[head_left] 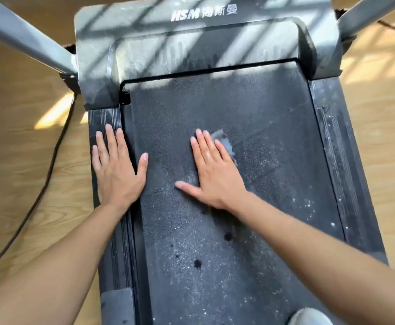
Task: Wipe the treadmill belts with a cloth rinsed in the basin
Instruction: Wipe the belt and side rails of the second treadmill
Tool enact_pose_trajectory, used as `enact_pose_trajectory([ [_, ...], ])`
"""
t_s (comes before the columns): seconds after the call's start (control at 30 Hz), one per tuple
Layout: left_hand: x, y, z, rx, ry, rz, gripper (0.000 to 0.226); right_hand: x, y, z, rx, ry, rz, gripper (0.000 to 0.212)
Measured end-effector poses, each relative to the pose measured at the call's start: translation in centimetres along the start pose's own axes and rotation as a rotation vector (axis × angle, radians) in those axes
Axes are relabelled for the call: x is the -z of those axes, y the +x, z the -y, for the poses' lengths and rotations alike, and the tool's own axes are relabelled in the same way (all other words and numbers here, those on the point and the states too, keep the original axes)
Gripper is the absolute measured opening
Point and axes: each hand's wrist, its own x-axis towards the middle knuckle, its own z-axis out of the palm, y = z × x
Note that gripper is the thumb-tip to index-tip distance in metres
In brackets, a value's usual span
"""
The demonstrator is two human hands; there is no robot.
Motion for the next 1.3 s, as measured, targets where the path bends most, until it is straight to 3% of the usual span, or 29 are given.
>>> enact_pose_trajectory([
  [0.17, 0.0, -0.1, -0.2, 0.020, -0.014, -0.016, 0.080, 2.1, 7.2, -1.3, -0.075, -0.018, -0.054, 0.117],
  [0.23, 0.0, -0.2, -0.1, 0.020, -0.037, -0.020, 0.078, 1.1, 3.3, 0.5, -0.066, 0.044, -0.024, 0.119],
  [0.37, 0.2, -0.2, 0.0, 0.021, -0.083, -0.029, 0.073, -2.5, -10.3, 6.1, 0.137, 0.017, 0.144, 0.114],
  [0.43, 0.2, -0.4, 0.0, 0.034, -0.104, -0.040, 0.070, -3.2, -12.2, 6.6, 0.170, 0.025, 0.147, 0.108],
  [0.77, 0.5, 0.1, 0.9, 0.013, -0.186, -0.031, 0.064, 2.4, 10.7, 3.0, -0.089, -0.015, -0.063, 0.114],
  [1.03, 0.5, 0.0, 2.1, -0.045, -0.216, -0.068, 0.059, -3.5, -10.7, 8.4, 0.184, -0.038, 0.116, 0.107],
  [1.13, 0.6, -0.1, 2.2, -0.049, -0.252, -0.079, 0.056, -2.8, -6.2, 7.1, 0.174, -0.048, 0.062, 0.106],
  [1.3, 0.8, 0.0, 2.3, -0.050, -0.336, -0.082, 0.055, 1.2, 8.9, 5.3, -0.036, -0.055, -0.066, 0.104],
])
